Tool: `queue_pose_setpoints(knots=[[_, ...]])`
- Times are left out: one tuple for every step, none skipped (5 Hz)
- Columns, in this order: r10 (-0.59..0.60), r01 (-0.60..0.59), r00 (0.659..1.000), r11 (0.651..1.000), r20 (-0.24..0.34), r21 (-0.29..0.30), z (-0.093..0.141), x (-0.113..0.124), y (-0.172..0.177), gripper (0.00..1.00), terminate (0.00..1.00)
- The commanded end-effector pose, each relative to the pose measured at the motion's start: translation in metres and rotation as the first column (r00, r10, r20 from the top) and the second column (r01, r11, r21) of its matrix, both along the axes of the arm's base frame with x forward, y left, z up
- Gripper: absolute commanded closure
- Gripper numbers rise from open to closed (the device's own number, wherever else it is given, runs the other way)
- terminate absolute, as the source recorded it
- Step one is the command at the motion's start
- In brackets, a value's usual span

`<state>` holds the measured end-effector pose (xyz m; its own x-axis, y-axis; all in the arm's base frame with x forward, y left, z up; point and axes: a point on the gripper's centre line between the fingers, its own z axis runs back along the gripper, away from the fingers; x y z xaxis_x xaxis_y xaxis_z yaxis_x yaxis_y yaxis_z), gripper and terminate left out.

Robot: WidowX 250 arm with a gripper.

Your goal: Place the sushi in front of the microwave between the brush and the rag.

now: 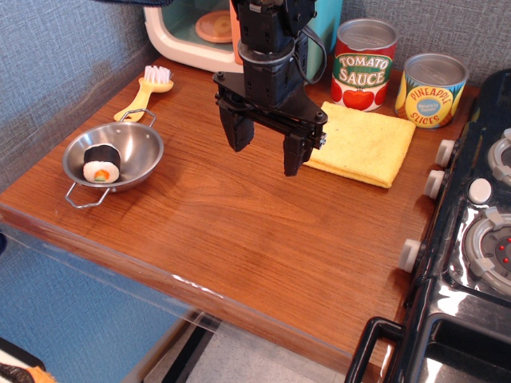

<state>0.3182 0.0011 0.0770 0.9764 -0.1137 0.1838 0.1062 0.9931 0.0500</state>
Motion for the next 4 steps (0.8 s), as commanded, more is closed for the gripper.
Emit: queue_pose_setpoints(knots=[[0.0, 0.0, 1.0, 1.0, 0.0, 0.0, 0.0, 0.0, 0.0, 0.0, 0.0], [0.023, -0.023, 1.0, 1.0, 0.015, 0.02, 0.007, 0.001, 0.007, 0.0, 0.0], [0.156, -0.16, 0.986, 0.985, 0.057, 0.058, 0.023, 0.003, 0.043, 0.0, 0.0], [0.308, -0.312, 0.949, 0.947, 0.064, 0.074, 0.031, -0.001, 0.093, 0.0, 0.0]])
